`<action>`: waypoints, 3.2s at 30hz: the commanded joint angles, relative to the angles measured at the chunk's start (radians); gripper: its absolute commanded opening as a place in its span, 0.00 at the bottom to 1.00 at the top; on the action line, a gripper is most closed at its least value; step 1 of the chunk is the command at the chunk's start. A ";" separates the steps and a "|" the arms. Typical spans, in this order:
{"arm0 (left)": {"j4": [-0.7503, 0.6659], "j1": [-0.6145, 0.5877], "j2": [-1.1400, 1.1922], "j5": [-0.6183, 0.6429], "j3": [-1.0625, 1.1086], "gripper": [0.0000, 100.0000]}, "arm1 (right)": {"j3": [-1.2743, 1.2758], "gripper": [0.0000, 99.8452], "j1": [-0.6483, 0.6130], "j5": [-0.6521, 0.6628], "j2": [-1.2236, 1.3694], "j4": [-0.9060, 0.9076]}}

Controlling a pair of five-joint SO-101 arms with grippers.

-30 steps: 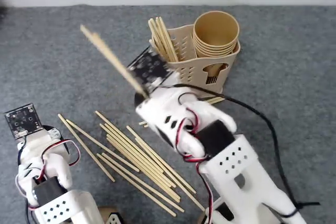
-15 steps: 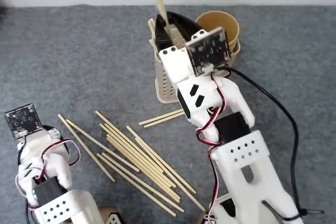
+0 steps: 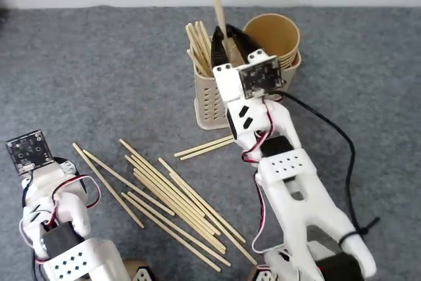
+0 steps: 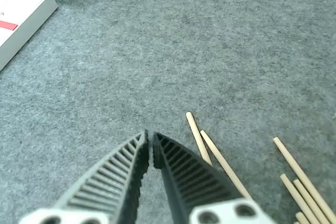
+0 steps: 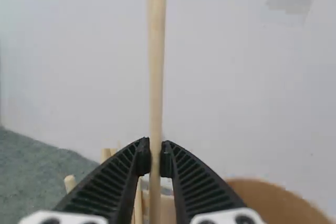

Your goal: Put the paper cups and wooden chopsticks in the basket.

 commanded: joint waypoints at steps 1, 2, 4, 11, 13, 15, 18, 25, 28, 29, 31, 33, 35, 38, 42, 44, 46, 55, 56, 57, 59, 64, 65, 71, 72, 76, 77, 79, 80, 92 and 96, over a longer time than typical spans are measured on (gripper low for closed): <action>-0.025 0.006 -0.012 0.003 -0.038 0.01 | -0.006 0.01 0.004 0.003 0.016 -0.024; -0.025 0.006 -0.012 0.003 -0.038 0.01 | -0.006 0.02 0.002 0.003 0.019 -0.019; -0.025 0.006 -0.012 0.003 -0.038 0.01 | -0.008 0.05 0.002 -0.023 0.013 0.030; -0.025 0.006 -0.012 0.003 -0.038 0.01 | -0.014 0.15 0.002 -0.101 -0.087 0.232; -0.025 0.006 -0.012 0.003 -0.038 0.01 | -0.014 0.15 -0.001 -0.100 -0.157 0.298; -0.025 0.006 -0.012 0.003 -0.038 0.01 | -0.015 0.15 -0.018 -0.095 -0.236 0.392; -0.025 0.006 -0.012 0.003 -0.038 0.01 | -0.034 0.15 -0.047 -0.094 -0.348 0.593; -0.025 0.006 -0.012 0.003 -0.038 0.01 | -0.199 0.15 -0.117 -0.086 -0.418 1.136; -0.025 0.006 -0.012 0.003 -0.038 0.01 | -0.241 0.15 -0.157 -0.017 -0.398 1.283; -0.025 0.006 -0.012 0.003 -0.038 0.01 | -0.242 0.15 -0.166 0.006 -0.390 1.313; -0.025 0.006 -0.012 0.003 -0.038 0.01 | -0.241 0.15 -0.180 0.046 -0.375 1.353; -0.025 0.006 -0.012 0.003 -0.038 0.01 | -0.241 0.15 -0.182 0.072 -0.349 1.382; -0.025 0.006 -0.012 0.003 -0.038 0.01 | -0.241 0.15 -0.182 0.097 -0.311 1.411; -0.025 0.006 -0.012 0.003 -0.038 0.01 | -0.241 0.15 -0.182 0.147 -0.239 1.465; -0.025 0.006 -0.012 0.003 -0.038 0.01 | -0.241 0.15 -0.182 0.245 -0.110 1.494; -0.025 0.006 -0.012 0.003 -0.038 0.01 | -0.241 0.15 -0.183 0.304 -0.045 1.484; -0.025 0.006 -0.012 0.003 -0.038 0.01 | -0.245 0.15 -0.194 0.367 0.016 1.481; -0.025 0.006 -0.012 0.003 -0.038 0.01 | -0.249 0.29 -0.214 0.583 0.205 1.333; -0.025 0.006 -0.012 0.003 -0.038 0.01 | -0.258 0.29 -0.214 0.597 0.223 1.325; -0.025 0.006 -0.012 0.003 -0.038 0.01 | -0.270 0.28 -0.214 0.609 0.246 1.320; -0.025 0.006 -0.012 0.003 -0.038 0.01 | -0.310 0.26 -0.213 0.628 0.294 1.325; -0.025 0.006 -0.012 0.003 -0.038 0.01 | -0.414 0.24 -0.213 0.646 0.421 1.328; -0.025 0.006 -0.012 0.003 -0.038 0.01 | -0.427 0.24 -0.214 0.657 0.444 1.328; -0.025 0.006 -0.012 0.003 -0.038 0.01 | -0.494 0.24 -0.213 0.678 0.556 1.328; -0.025 0.006 -0.012 0.003 -0.038 0.01 | -0.505 0.24 -0.213 0.686 0.572 1.328; -0.026 0.006 -0.012 0.003 -0.038 0.01 | -0.545 0.24 -0.211 0.692 0.638 1.328; -0.026 0.006 -0.012 0.003 -0.038 0.01 | -0.555 0.24 -0.211 0.692 0.654 1.326; -0.026 0.006 -0.012 0.003 -0.038 0.01 | -0.578 0.24 -0.209 0.692 0.688 1.326; -0.026 0.006 -0.012 0.003 -0.038 0.01 | -0.589 0.24 -0.209 0.692 0.704 1.328; -0.026 0.006 -0.012 0.002 -0.038 0.01 | -0.620 0.01 -0.211 0.694 0.774 1.330; -0.026 0.006 -0.012 0.002 -0.038 0.01 | -0.620 0.01 -0.214 0.692 0.763 1.331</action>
